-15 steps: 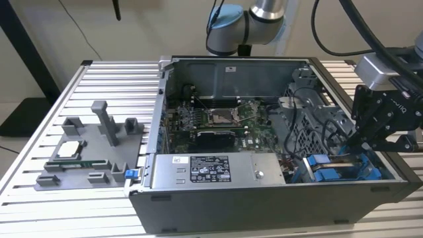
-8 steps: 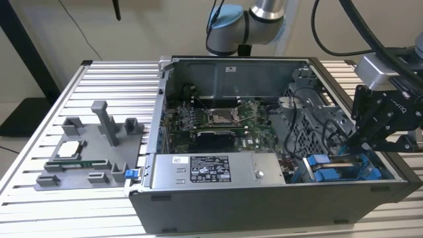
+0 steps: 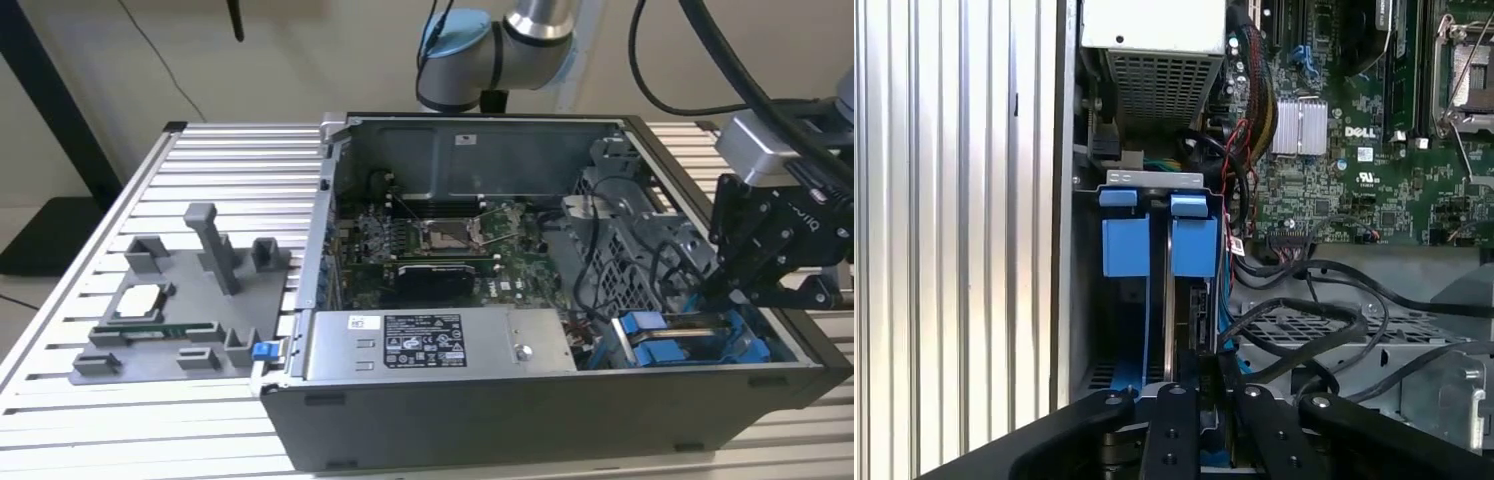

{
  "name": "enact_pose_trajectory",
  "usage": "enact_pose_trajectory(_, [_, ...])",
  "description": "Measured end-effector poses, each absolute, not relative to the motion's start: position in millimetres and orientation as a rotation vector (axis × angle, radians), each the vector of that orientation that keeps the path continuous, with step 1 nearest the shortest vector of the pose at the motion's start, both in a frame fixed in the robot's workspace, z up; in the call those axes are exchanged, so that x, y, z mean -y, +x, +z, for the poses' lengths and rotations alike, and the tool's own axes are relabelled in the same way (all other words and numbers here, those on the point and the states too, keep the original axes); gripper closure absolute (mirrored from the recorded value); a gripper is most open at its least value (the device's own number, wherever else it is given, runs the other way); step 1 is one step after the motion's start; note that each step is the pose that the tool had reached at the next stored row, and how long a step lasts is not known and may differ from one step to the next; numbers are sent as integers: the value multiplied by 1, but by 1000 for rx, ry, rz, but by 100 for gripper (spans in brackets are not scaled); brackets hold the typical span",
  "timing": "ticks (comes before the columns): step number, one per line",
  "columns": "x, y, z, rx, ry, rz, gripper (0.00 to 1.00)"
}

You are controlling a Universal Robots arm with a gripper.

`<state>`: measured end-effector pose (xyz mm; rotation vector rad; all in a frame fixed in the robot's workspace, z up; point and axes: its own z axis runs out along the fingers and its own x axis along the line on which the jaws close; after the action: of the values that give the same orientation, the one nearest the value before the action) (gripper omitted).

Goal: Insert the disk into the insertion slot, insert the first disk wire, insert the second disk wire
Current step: 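Insert the first disk wire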

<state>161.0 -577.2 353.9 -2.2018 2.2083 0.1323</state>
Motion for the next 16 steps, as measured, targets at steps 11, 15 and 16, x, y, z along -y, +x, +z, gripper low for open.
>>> enact_pose_trajectory(11, [577, 162, 349, -2206, -2200, 137, 100])
enact_pose_trajectory(15, [578, 163, 348, -2205, -2199, 138, 100])
enact_pose_trajectory(16, [578, 163, 347, -2205, -2199, 138, 100])
